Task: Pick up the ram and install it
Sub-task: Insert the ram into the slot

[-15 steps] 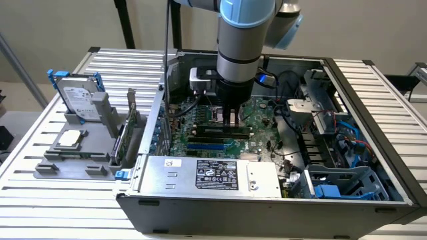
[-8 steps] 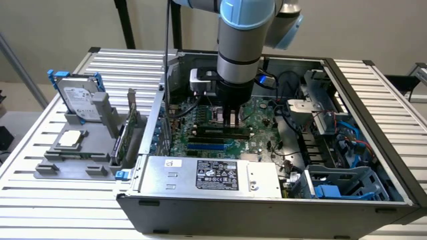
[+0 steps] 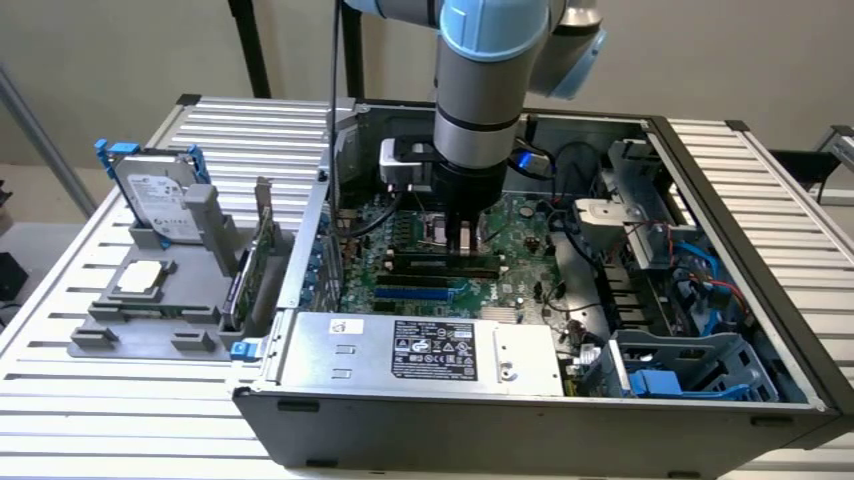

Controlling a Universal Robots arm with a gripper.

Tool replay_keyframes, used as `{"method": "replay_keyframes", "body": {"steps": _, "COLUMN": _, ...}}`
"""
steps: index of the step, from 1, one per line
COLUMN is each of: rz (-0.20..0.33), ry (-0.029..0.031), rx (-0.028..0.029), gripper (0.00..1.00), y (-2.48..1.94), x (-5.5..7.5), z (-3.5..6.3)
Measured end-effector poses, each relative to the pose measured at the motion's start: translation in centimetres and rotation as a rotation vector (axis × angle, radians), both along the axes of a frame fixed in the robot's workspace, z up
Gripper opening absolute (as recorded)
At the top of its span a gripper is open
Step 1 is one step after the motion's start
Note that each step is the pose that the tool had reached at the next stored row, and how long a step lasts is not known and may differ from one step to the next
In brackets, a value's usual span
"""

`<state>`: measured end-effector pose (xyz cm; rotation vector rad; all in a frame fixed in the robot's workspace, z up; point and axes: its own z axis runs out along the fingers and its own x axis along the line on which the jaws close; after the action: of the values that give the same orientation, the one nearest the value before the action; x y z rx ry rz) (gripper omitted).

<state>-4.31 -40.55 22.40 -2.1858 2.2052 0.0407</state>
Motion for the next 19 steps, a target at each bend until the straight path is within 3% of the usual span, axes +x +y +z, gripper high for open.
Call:
{"method": "replay_keyframes", "body": {"steps": 8, "rz": 0.0, "ry": 0.0001, "rx": -0.0003, "gripper": 0.14, "y": 0.03, "x": 0.0, "z": -0.21}}
{"method": "replay_keyframes", "body": {"steps": 12, "rz": 0.0, "ry": 0.0001, "rx": 0.0, "gripper": 0.21, "y": 0.03, "x": 0.0, "z": -0.15}}
{"method": "replay_keyframes", "body": {"steps": 13, "rz": 0.0, "ry": 0.0003, "rx": 0.0002, "gripper": 0.28, "y": 0.03, "x": 0.0, "z": -0.01}}
{"method": "replay_keyframes", "body": {"steps": 19, "rz": 0.0, "ry": 0.0042, "rx": -0.0001, "gripper": 0.28, "y": 0.03, "x": 0.0, "z": 1.9}}
